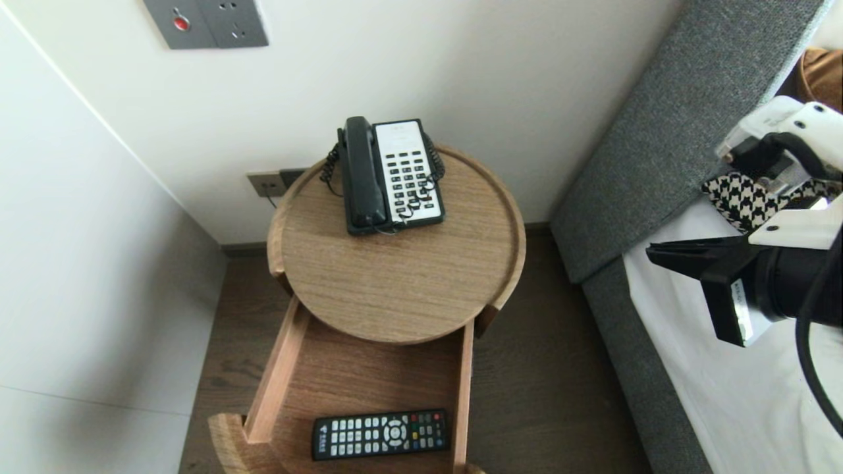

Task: Open the nightstand drawer

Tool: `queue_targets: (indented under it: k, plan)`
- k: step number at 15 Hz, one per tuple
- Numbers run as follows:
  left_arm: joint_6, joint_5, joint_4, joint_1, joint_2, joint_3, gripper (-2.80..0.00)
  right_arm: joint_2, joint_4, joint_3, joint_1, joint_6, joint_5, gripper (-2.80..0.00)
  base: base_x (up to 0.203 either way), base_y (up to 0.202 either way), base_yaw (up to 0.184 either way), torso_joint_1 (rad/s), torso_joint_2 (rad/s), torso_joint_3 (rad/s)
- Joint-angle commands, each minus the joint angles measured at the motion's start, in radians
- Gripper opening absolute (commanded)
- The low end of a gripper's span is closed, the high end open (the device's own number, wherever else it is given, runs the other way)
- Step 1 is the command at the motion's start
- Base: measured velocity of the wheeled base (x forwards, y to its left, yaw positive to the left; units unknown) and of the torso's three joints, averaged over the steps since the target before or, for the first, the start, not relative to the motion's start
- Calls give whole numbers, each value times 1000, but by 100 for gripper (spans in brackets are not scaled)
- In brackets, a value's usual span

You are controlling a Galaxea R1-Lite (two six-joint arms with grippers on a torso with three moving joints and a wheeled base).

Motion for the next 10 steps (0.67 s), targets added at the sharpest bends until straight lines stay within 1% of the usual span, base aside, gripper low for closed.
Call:
queue_targets:
  k: [1,3,4,7,9,10]
  plan:
    - [0,-1,-1,0,-2,40,-280,8,8,-17,-2,-7,-19,-280,0,0,0,0,0,0]
    - [0,1,-1,0,-2,40,-280,10,33,-41,27,-14,-101,-280,0,0,0,0,0,0]
    - [0,0,-1,0,-2,40,-280,9,76,-68,34,-16,-122,-280,0,0,0,0,0,0]
    - [0,-1,-1,0,-2,40,-280,16,296,-203,44,-18,-151,-280,0,0,0,0,0,0]
    - [0,1,-1,0,-2,40,-280,53,445,-315,51,-18,-167,-280,0,0,0,0,0,0]
    - [0,-1,-1,0,-2,40,-280,83,499,-359,53,-18,-168,-280,0,0,0,0,0,0]
